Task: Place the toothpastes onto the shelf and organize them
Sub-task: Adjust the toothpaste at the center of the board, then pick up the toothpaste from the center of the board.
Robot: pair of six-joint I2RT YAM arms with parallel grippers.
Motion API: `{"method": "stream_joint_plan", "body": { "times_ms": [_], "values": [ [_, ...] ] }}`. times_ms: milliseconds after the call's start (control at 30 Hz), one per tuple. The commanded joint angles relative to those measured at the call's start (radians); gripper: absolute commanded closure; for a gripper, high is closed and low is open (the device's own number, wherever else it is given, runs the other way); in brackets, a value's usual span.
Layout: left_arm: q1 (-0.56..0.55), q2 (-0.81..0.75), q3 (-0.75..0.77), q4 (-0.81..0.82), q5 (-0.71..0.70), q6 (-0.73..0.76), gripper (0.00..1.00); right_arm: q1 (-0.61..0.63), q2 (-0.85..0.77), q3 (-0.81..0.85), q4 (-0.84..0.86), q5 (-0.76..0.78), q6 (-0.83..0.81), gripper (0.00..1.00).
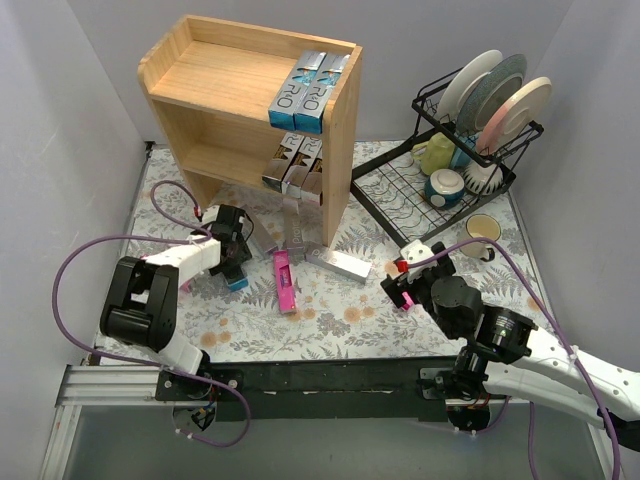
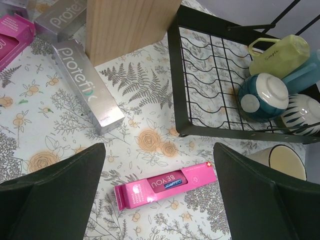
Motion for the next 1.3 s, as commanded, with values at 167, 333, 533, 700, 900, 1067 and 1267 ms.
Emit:
{"method": "stream_joint_plan", "body": {
  "times_ms": [167, 333, 533, 700, 900, 1067, 1267],
  "values": [
    [-0.089, -0.163, -0.215, 0.087, 0.044, -0.149, 0.05, -0.005, -0.003, 0.004, 0.04, -0.014, 0.002, 0.03],
    [-0.126, -0.18, -0.271, 0.093, -0.037, -0.221, 0.09, -0.005, -0.009, 0.003, 0.037, -0.02, 0.005, 0.03],
    [-0.158, -0.198, -0.3, 0.121, -0.071, -0.271, 0.23, -0.005, -0.007, -0.002, 0.043, -0.02, 0.005, 0.03],
    [-0.178, -0.212, -0.285, 0.083, -0.091, -0.315, 0.37, -0.005, 0.005, -0.008, 0.043, -0.017, 0.003, 0.03],
    [-0.195, -0.318, -0.222, -0.016, -0.152, -0.298, 0.58, -0.005, 0.011, -0.012, 0.049, -0.015, 0.003, 0.04],
    [-0.195, -0.459, -0.108, -0.164, -0.197, -0.272, 0.61, -0.005, 0.013, -0.014, 0.049, -0.014, 0.005, 0.04],
    [-0.195, -0.597, 0.121, -0.292, -0.246, -0.105, 0.62, -0.005, 0.008, -0.017, 0.052, -0.009, 0.005, 0.04]
  ]
}}
